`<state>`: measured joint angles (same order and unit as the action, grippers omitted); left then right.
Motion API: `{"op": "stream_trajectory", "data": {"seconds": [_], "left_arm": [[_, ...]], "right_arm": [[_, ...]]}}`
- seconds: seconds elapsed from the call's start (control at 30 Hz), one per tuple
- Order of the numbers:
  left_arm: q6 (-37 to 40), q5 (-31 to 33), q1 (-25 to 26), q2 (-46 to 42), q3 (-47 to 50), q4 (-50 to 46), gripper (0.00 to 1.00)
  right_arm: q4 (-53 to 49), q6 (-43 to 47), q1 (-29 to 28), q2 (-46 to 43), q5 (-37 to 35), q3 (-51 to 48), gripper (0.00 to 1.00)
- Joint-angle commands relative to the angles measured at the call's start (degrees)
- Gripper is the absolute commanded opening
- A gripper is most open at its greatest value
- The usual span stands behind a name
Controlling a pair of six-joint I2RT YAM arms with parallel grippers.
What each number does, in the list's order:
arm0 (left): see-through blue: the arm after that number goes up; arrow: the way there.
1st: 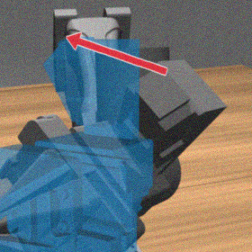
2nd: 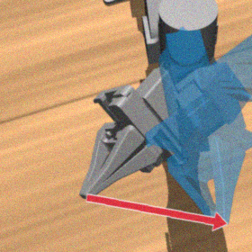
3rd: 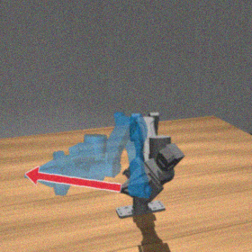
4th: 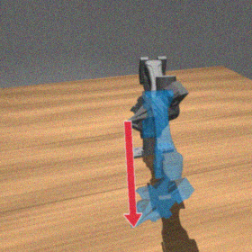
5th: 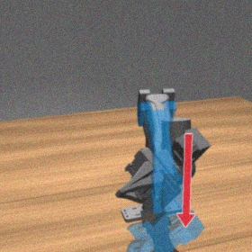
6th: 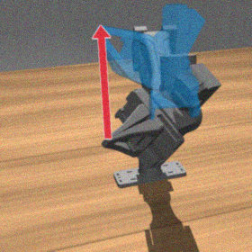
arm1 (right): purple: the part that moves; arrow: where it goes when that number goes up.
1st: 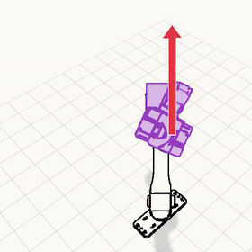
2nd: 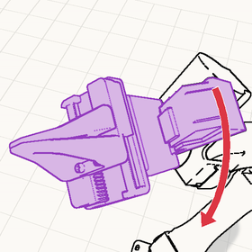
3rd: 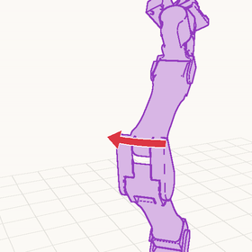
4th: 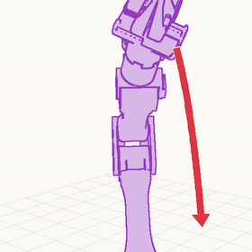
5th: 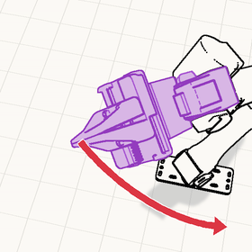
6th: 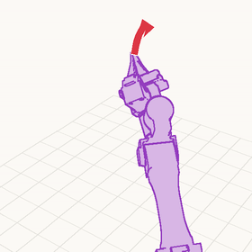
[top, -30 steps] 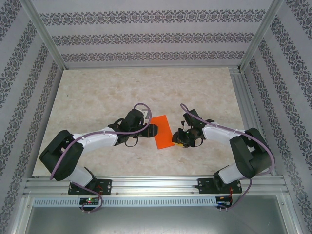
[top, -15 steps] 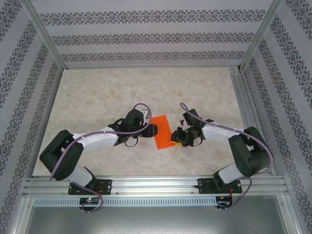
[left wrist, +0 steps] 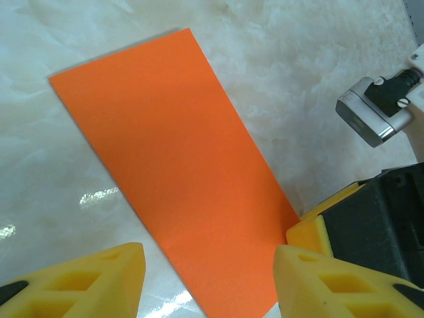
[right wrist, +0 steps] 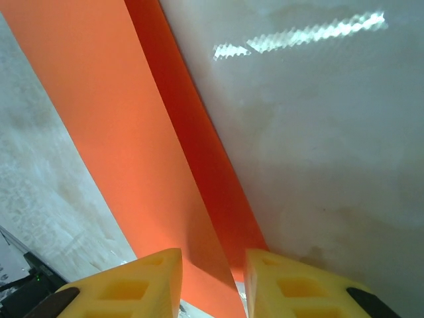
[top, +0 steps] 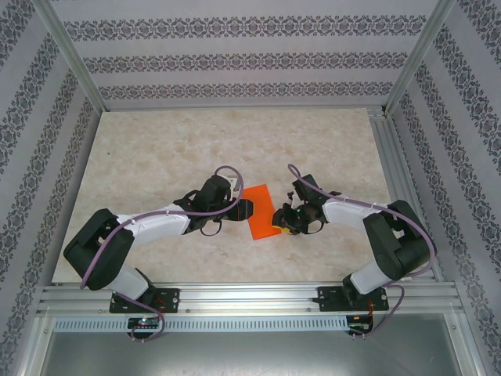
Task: Fold a paper plane with a square sheet of paper (fold left side to right side)
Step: Fold the triangle a second time at the center of the table.
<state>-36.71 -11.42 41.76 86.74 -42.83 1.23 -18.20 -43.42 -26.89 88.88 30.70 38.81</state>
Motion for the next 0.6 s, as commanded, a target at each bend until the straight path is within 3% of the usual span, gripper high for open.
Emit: {"op": "stream_trajectory", "data": {"seconds": [0.0, 0.33, 0.57], "left_arm": [[1.2, 0.5, 1.0, -1.3, 0.2, 1.2, 0.55], [3.8, 0.5, 5.2, -6.3, 3.8, 1.3, 0.55], [5.3, 3.2, 11.0, -6.0, 2.4, -0.9, 0.56]], "right_arm": [[0.8, 0.1, 0.2, 1.1, 1.1, 2.9, 0.31], [-0.3, 2.6, 2.0, 5.9, 3.2, 8.9, 0.31], [-2.4, 3.9, 2.4, 9.0, 4.4, 13.3, 0.31]]}}
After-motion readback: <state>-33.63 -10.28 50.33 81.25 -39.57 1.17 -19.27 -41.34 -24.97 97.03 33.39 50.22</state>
